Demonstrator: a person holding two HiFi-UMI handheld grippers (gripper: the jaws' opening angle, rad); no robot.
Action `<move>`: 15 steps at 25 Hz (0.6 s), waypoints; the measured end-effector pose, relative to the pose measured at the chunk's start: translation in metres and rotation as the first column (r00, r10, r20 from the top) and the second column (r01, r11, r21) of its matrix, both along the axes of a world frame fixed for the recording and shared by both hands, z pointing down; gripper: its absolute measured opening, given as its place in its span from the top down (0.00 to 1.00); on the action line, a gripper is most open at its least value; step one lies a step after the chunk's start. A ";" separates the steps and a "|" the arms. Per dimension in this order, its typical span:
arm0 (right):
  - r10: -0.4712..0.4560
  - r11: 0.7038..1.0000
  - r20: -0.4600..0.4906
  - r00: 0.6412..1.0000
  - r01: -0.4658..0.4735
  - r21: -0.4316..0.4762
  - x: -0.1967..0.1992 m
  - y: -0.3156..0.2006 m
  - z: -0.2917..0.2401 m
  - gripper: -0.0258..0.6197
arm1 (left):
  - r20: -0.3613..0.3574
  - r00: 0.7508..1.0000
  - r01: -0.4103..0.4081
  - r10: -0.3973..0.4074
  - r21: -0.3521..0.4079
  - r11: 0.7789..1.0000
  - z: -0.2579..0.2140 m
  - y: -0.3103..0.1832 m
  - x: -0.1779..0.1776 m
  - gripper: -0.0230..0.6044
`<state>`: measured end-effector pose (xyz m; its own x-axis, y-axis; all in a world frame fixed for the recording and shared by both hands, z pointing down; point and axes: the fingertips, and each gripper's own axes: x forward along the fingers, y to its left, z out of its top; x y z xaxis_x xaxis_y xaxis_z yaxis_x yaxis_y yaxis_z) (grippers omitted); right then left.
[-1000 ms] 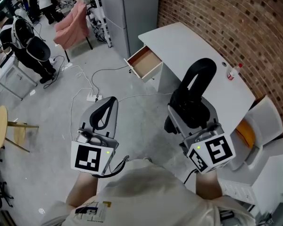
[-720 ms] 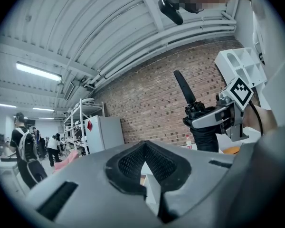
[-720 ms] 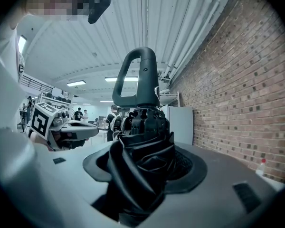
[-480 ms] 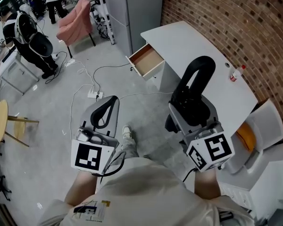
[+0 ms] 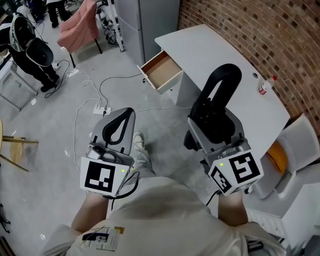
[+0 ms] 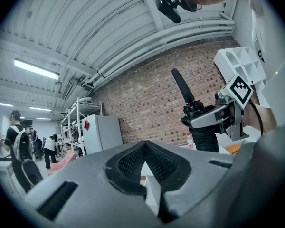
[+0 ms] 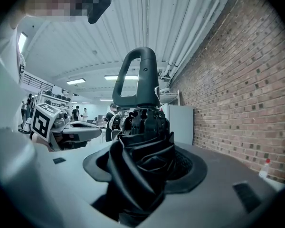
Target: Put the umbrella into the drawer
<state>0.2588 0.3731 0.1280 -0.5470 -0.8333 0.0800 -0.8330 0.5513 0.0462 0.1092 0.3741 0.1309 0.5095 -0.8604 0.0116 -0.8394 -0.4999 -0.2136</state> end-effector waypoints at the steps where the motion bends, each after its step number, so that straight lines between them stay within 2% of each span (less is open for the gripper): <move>1: 0.005 1.000 -0.002 1.000 -0.005 -0.001 -0.001 -0.006 0.002 0.55 | 0.001 1.000 -0.004 0.004 -0.004 1.000 0.003 -0.007 0.000 0.95; 15: 0.023 0.997 -0.024 0.999 -0.025 -0.072 -0.041 -0.129 0.031 0.55 | 0.020 1.000 -0.011 0.012 -0.052 0.999 0.025 -0.123 -0.040 0.95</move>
<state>0.2176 0.2441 0.1594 -0.5242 -0.8378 0.1529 -0.8452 0.5337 0.0266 0.0693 0.2514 0.1559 0.5182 -0.8526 0.0667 -0.8294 -0.5201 -0.2041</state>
